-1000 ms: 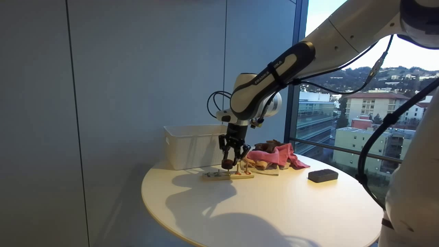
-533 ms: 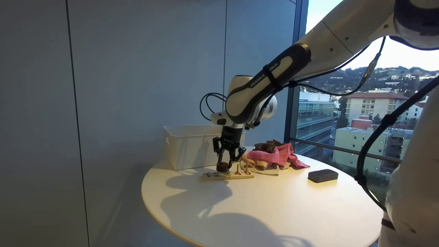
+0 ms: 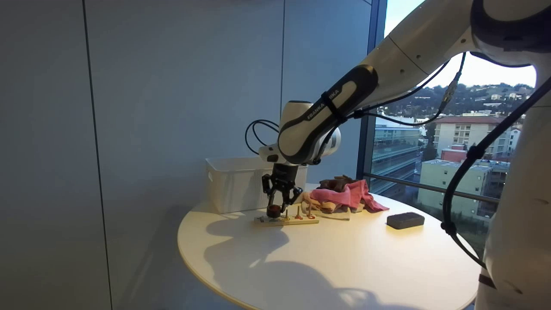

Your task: Move the rings to the fifth stick, then move them up the line

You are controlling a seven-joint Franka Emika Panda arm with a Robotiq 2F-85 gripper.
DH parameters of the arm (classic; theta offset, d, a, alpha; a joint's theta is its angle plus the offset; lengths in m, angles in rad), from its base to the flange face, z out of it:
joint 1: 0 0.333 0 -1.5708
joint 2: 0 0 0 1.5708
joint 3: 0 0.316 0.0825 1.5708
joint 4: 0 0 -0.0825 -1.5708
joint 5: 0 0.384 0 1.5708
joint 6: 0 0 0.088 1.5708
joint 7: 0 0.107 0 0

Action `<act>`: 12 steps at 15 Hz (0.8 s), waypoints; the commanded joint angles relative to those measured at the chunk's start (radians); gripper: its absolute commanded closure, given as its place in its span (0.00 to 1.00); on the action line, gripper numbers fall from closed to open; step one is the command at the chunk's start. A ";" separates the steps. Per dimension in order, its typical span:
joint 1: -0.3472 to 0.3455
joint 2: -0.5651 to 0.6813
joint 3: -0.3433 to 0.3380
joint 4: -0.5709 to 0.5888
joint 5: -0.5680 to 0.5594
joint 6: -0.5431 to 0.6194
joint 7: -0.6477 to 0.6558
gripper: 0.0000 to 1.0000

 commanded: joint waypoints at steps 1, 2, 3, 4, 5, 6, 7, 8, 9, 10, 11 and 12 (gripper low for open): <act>-0.017 0.024 0.015 0.027 -0.045 0.036 0.031 0.78; -0.019 0.030 0.015 0.033 -0.052 0.028 0.038 0.78; -0.020 0.035 0.016 0.038 -0.062 0.016 0.047 0.78; -0.021 0.038 0.016 0.042 -0.065 0.005 0.054 0.28; -0.021 0.040 0.016 0.044 -0.069 0.001 0.062 0.27; -0.021 0.041 0.016 0.046 -0.069 -0.002 0.065 0.21; -0.021 0.041 0.017 0.047 -0.069 -0.005 0.068 0.14; -0.021 0.042 0.018 0.048 -0.067 -0.007 0.067 0.07; -0.021 0.038 0.018 0.046 -0.066 -0.007 0.069 0.01; -0.020 0.028 0.018 0.040 -0.059 -0.005 0.064 0.00; -0.019 0.020 0.017 0.035 -0.050 0.000 0.062 0.00; -0.019 0.004 0.016 0.026 -0.039 0.005 0.060 0.00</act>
